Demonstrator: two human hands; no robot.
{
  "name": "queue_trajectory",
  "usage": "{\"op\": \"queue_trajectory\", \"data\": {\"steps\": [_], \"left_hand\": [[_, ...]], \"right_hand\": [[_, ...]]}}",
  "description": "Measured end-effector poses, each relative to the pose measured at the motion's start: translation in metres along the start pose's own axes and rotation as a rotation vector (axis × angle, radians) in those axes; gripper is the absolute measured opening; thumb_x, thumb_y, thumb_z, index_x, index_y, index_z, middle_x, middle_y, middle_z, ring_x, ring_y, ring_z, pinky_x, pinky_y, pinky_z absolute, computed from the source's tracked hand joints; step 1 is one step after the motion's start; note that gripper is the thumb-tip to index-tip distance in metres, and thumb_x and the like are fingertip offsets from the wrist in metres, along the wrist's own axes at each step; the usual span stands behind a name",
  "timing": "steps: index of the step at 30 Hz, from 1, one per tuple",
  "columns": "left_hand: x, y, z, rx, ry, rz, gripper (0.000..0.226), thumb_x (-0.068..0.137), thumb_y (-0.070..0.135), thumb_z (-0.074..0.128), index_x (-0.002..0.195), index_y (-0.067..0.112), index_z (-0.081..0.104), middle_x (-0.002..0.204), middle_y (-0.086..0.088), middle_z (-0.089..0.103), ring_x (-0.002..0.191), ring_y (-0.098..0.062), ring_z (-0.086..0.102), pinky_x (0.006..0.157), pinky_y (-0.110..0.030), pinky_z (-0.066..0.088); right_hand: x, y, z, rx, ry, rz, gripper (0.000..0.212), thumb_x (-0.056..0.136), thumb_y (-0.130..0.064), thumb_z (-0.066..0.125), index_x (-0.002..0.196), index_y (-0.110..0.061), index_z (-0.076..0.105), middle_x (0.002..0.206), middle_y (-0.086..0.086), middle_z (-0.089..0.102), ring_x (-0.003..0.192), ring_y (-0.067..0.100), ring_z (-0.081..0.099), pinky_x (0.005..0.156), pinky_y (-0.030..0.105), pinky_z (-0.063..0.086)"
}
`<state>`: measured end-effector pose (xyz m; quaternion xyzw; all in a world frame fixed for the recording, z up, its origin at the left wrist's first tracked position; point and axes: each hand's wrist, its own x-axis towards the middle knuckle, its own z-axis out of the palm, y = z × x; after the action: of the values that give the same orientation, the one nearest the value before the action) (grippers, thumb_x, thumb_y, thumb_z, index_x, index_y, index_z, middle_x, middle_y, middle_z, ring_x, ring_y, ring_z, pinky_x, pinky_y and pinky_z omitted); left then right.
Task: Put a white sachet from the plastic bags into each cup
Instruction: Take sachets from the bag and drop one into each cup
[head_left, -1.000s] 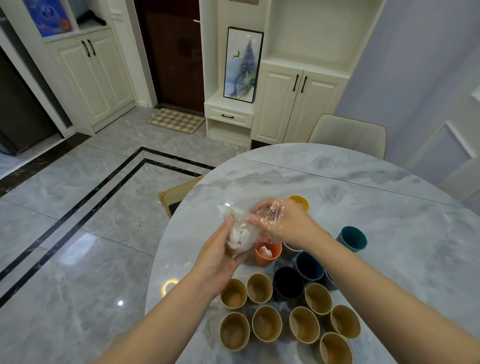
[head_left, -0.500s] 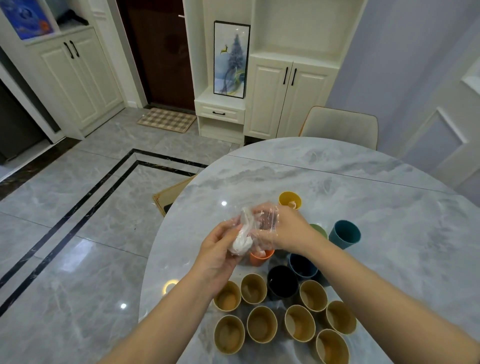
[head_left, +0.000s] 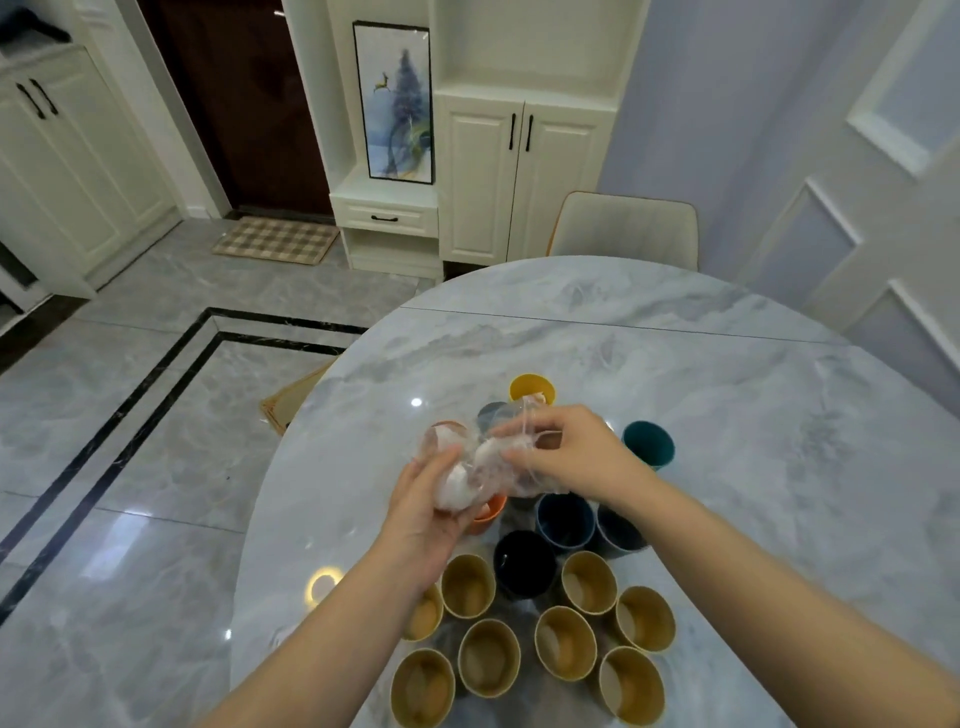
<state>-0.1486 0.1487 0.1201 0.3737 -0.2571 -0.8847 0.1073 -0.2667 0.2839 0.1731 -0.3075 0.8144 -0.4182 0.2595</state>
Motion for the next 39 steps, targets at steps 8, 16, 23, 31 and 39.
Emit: {"op": "queue_trajectory", "data": {"steps": [8,16,23,31,39], "left_hand": [[0.038,-0.01,0.0,-0.131,0.179,-0.03,0.045,0.089,0.017,0.074,0.132,0.013,0.061,0.127,-0.018,0.069,0.104,-0.032,0.072,0.056,-0.03,0.061],[0.045,-0.018,0.01,-0.203,0.205,-0.021,0.043,0.095,0.019,0.066,0.135,0.009,0.057,0.117,-0.015,0.069,0.099,-0.027,0.07,0.051,-0.028,0.06],[0.042,-0.013,-0.006,-0.178,0.202,-0.027,0.04,0.096,0.02,0.063,0.135,0.01,0.058,0.124,-0.016,0.07,0.112,-0.031,0.068,0.054,-0.03,0.062],[0.045,-0.007,-0.012,-0.126,0.225,0.01,0.041,0.096,0.016,0.065,0.135,0.012,0.057,0.129,-0.017,0.066,0.11,-0.033,0.068,0.055,-0.029,0.061],[0.028,-0.003,-0.006,-0.007,0.233,0.038,0.027,0.094,0.012,0.067,0.121,0.011,0.062,0.12,-0.011,0.062,0.11,-0.031,0.063,0.066,-0.036,0.06]], "right_hand": [[0.017,0.048,-0.044,0.336,0.401,0.258,0.013,0.08,-0.01,0.08,0.09,-0.015,0.072,0.096,0.008,0.063,0.078,0.025,0.077,0.078,0.039,0.063],[0.049,0.103,-0.009,0.134,0.17,0.434,0.021,0.081,-0.016,0.08,0.099,-0.014,0.07,0.088,0.001,0.068,0.078,0.022,0.077,0.08,0.039,0.063],[0.072,0.132,0.016,0.018,0.054,0.501,0.023,0.076,-0.01,0.076,0.095,-0.023,0.072,0.102,0.008,0.069,0.088,0.025,0.074,0.083,0.041,0.062],[0.067,0.095,0.003,0.134,0.21,0.407,0.021,0.088,-0.007,0.066,0.107,-0.016,0.07,0.086,0.003,0.074,0.08,0.018,0.075,0.081,0.036,0.063],[0.027,0.004,-0.015,0.156,0.04,0.161,0.02,0.088,-0.001,0.064,0.084,-0.018,0.074,0.084,0.003,0.077,0.078,0.012,0.076,0.073,0.025,0.058]]}}
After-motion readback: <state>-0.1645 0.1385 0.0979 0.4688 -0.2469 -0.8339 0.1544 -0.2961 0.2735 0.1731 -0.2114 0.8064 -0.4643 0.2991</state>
